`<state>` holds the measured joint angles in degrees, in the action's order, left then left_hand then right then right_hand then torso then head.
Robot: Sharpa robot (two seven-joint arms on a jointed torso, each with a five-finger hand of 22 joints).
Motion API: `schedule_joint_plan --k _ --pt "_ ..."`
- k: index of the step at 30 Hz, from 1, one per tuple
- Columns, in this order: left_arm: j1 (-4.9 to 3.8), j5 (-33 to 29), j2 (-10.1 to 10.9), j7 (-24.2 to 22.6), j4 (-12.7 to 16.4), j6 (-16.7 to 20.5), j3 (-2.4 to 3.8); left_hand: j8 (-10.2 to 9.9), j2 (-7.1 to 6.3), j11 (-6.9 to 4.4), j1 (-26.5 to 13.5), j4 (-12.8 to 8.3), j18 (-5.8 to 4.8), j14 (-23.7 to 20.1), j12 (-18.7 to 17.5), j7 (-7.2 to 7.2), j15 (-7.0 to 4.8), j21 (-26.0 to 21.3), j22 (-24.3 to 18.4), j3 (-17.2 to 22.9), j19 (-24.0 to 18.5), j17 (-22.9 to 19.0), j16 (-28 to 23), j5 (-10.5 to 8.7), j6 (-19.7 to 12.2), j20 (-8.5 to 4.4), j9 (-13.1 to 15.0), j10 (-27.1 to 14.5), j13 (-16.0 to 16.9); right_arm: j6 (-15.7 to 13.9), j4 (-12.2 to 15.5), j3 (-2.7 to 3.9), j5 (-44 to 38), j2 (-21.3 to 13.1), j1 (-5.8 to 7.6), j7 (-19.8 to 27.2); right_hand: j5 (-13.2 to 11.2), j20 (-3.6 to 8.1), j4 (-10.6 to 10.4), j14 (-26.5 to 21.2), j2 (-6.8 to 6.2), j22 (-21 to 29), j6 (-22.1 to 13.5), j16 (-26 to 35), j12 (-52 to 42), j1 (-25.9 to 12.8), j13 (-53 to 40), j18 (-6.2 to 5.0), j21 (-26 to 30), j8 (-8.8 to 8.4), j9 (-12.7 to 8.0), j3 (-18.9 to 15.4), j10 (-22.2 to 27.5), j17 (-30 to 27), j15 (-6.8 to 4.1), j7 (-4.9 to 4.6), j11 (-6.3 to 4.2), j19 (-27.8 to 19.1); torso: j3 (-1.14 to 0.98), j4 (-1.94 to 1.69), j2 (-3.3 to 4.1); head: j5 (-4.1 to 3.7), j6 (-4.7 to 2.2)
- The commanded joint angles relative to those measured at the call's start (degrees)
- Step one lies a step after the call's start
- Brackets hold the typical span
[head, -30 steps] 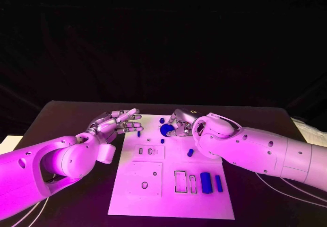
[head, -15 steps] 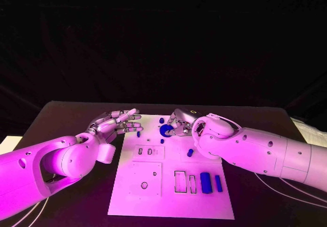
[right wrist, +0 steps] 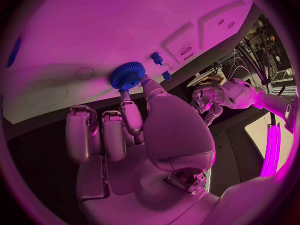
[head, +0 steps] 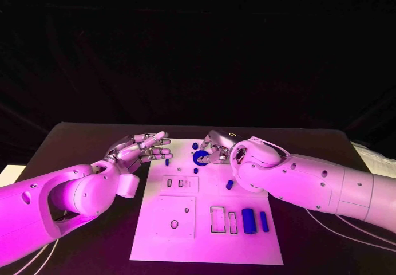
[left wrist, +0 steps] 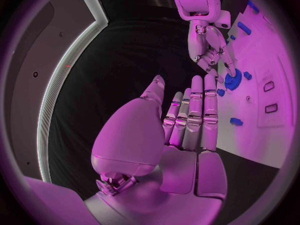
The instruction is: Assemble the parts on the task board
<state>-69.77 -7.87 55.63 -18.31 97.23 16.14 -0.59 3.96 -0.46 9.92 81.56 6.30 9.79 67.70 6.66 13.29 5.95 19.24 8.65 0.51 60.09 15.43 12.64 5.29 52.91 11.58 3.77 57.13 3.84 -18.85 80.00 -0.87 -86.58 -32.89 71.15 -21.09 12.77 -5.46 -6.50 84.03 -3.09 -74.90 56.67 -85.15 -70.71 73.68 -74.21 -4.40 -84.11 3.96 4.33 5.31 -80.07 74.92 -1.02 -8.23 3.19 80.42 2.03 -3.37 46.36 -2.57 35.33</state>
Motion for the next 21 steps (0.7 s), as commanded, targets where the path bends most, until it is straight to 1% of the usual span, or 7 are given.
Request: schedule_joint_plan --k 1,6,9,13,16,17,21 --pt "-0.07 0.25 -0.13 0.0 0.07 -1.25 0.04 0.12 0.1 -0.15 0.17 -0.37 0.48 -0.44 0.39 0.0 -0.07 0.25 0.06 -0.09 -0.38 0.06 0.22 0.17 -0.15 0.07 0.03 -0.41 -0.03 1.91 -0.02 -0.01 -1.16 0.1 -0.04 -0.53 -0.17 -0.05 0.19 4.08 -0.05 -0.42 0.51 0.2 0.04 0.52 0.08 1.12 -0.09 0.15 0.1 0.12 -0.12 5.97 0.14 0.02 0.03 0.03 0.03 -0.01 -0.02 0.01 0.1" --pt "-0.07 0.25 -0.13 0.04 0.05 -1.28 0.04 0.12 0.1 -0.15 0.17 -0.37 0.48 -0.44 0.39 0.0 -0.07 0.25 0.06 -0.09 -0.38 0.06 0.22 0.17 -0.15 0.07 0.03 -0.41 -0.03 3.12 0.34 -0.01 -1.91 -0.19 -0.11 -0.77 -0.39 0.0 0.56 4.07 -0.12 -0.38 0.71 0.23 0.09 1.14 0.08 1.11 -0.06 0.13 0.12 0.23 -0.07 5.93 0.1 0.06 -0.02 -0.01 0.0 -0.04 0.01 0.04 0.21" --pt "-0.07 0.25 -0.12 0.05 0.03 -1.31 0.04 0.12 0.1 -0.15 0.17 -0.37 0.48 -0.44 0.39 0.0 -0.07 0.25 0.06 -0.09 -0.38 0.06 0.22 0.17 -0.15 0.07 0.03 -0.41 -0.03 3.55 0.48 -0.01 -2.07 -0.32 -0.16 -0.8 -0.39 0.0 0.57 4.07 -0.13 -0.38 0.72 0.23 0.1 1.14 0.08 1.11 -0.06 0.13 0.12 0.23 -0.07 5.93 0.1 0.06 -0.02 -0.01 0.0 0.03 -0.02 0.1 0.27" --pt "-0.07 0.25 -0.29 0.09 -0.05 -1.43 0.04 0.12 0.1 -0.15 0.17 -0.37 0.48 -0.44 0.39 0.0 -0.07 0.25 0.06 -0.09 -0.38 0.06 0.22 0.17 -0.15 0.07 0.03 -0.41 -0.03 3.44 0.51 -0.01 -2.12 -0.39 -0.21 -0.8 -0.8 0.02 0.63 4.07 -0.21 -0.36 0.87 0.25 0.18 1.24 0.12 1.1 -0.05 0.13 0.13 0.17 -0.02 5.91 0.07 0.09 -0.04 -0.03 0.05 0.0 -0.02 0.0 0.32" --pt "-0.06 0.25 -0.44 0.12 -0.13 -1.5 0.04 0.12 0.1 -0.15 0.17 -0.37 0.48 -0.44 0.39 0.0 -0.07 0.25 0.06 -0.09 -0.38 0.06 0.22 0.17 -0.15 0.07 0.03 -0.41 -0.03 3.34 0.39 -0.01 -2.14 -0.38 -0.23 -0.87 -1.12 0.05 0.7 4.09 0.06 -0.37 1.0 0.21 0.11 1.48 0.04 1.11 -0.05 0.12 0.14 0.33 -0.07 6.0 0.05 0.11 -0.07 -0.03 0.07 -0.01 -0.02 0.03 0.3" --pt "-0.06 0.25 -0.47 0.13 -0.15 -1.51 0.04 0.12 0.1 -0.15 0.17 -0.37 0.48 -0.44 0.39 0.0 -0.07 0.25 0.06 -0.09 -0.38 0.06 0.22 0.17 -0.15 0.07 0.03 -0.41 -0.03 3.33 0.32 -0.01 -2.14 -0.36 -0.24 -0.89 -1.33 0.06 0.79 4.09 0.25 -0.39 1.07 0.21 0.1 1.71 0.01 1.11 -0.06 0.11 0.14 0.49 -0.08 6.0 0.03 0.12 -0.09 -0.01 0.06 0.01 0.0 0.03 0.28" --pt "-0.06 0.25 -0.52 0.15 -0.2 -1.5 0.04 0.12 0.1 -0.15 0.17 -0.37 0.48 -0.44 0.39 0.0 -0.07 0.25 0.06 -0.09 -0.38 0.06 0.22 0.17 -0.15 0.07 0.03 -0.41 -0.03 3.44 -0.05 -0.01 -2.16 -0.19 -0.25 -0.97 -3.63 0.14 1.56 4.09 1.05 -0.42 1.44 0.23 0.1 3.12 -0.07 1.11 -0.06 0.03 0.13 1.59 -0.1 6.01 -0.03 0.12 -0.14 -0.01 -0.01 0.03 0.02 -0.06 0.38"
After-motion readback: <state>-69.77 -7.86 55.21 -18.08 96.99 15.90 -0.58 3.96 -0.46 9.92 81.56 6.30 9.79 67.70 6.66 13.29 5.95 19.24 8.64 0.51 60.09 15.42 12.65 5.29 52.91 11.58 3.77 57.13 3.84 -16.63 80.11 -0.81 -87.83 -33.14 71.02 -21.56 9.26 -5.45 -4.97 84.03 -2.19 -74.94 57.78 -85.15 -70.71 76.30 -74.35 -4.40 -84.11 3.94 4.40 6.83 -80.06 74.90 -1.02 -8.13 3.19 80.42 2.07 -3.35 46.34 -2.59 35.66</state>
